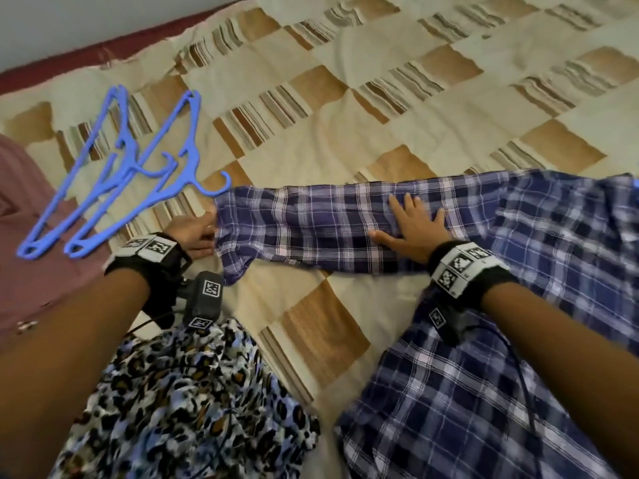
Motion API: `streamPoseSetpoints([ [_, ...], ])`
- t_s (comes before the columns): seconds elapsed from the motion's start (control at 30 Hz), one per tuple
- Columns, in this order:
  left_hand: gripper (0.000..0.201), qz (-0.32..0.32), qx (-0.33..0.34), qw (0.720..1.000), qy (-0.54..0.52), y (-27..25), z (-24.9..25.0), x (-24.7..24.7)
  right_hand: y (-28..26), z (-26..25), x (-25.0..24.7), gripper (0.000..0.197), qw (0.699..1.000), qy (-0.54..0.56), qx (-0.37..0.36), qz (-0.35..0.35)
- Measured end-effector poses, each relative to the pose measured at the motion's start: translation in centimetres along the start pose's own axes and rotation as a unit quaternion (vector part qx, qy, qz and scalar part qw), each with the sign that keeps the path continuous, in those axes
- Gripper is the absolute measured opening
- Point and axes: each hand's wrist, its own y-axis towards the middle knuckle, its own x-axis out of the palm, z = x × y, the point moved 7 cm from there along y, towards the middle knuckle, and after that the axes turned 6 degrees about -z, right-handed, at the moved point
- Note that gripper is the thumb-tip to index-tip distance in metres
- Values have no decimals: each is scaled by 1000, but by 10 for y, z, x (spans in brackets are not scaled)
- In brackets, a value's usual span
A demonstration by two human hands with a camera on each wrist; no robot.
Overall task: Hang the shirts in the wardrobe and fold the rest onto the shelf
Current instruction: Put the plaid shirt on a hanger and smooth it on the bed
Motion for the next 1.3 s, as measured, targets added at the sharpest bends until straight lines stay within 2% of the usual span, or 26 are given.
streamPoseSetpoints([
  [0.1,73,-62,-45,997,20,-6,-18,13,10,-12,10,101,999,-34,-2,11],
  [0.13,78,-96,-58,993,41,-8,-23,23,9,-10,12,107,999,-46,0,19],
  [0.17,72,-122,-62,989,61,-11,-31,29,9,-10,15,113,998,-59,-1,25],
  [0.2,56,-120,-41,989,76,-15,-35,29,9,-13,18,119,997,-67,-1,26],
  [0.27,32,-68,59,988,129,-15,-30,20,8,-11,19,123,998,-66,5,24],
  [0.33,34,-24,162,967,198,-22,-17,0,9,-12,18,124,998,-61,13,2],
  [0.4,36,-26,195,947,253,-24,-13,-22,11,-13,15,126,998,-65,10,-13],
  [0.43,33,-59,171,950,255,-21,-20,-30,10,-12,17,128,997,-68,10,-21],
  [0.5,34,-122,73,977,161,-16,-29,-37,11,-10,20,132,997,-70,15,-32],
  [0.53,32,-143,24,977,159,-18,-31,-37,11,-11,20,134,996,-77,17,-31],
  [0.57,30,-135,13,980,147,-15,-28,-37,12,-11,20,135,996,-81,21,-34],
  [0.63,11,-61,16,993,99,-12,-14,-39,12,-12,22,138,996,-79,24,-34],
  [0.67,15,-18,26,995,95,-16,-5,-36,13,-12,22,139,996,-76,23,-33],
  [0.7,32,-1,26,996,80,-16,3,-28,13,-11,23,140,997,-72,25,-32],
  [0.77,56,-43,-23,988,148,-21,12,-2,14,-12,23,139,997,-71,27,-31],
  [0.8,59,-65,-46,975,206,-26,18,11,13,-11,24,139,997,-67,33,-37],
  [0.87,58,-59,-43,940,333,-34,22,16,14,-13,24,138,996,-68,35,-46],
  [0.93,47,-38,-21,919,392,-34,18,14,13,-13,22,138,995,-59,42,-65],
  [1.0,25,-23,8,935,354,-25,12,5,13,-13,20,138,994,-59,45,-83],
  [1.03,23,-8,32,952,305,-19,8,0,12,-12,23,138,993,-56,48,-93],
  [1.1,22,44,131,974,178,-18,20,-11,14,-14,23,139,993,-54,44,-98],
  [1.17,12,48,227,970,69,-30,37,-11,13,-13,23,140,993,-53,43,-94],
  [1.23,18,4,237,971,39,-37,32,-10,14,-13,23,141,994,-52,40,-89],
  [1.3,21,-46,210,975,58,-40,9,-7,14,-12,26,141,994,-57,39,-88],
])
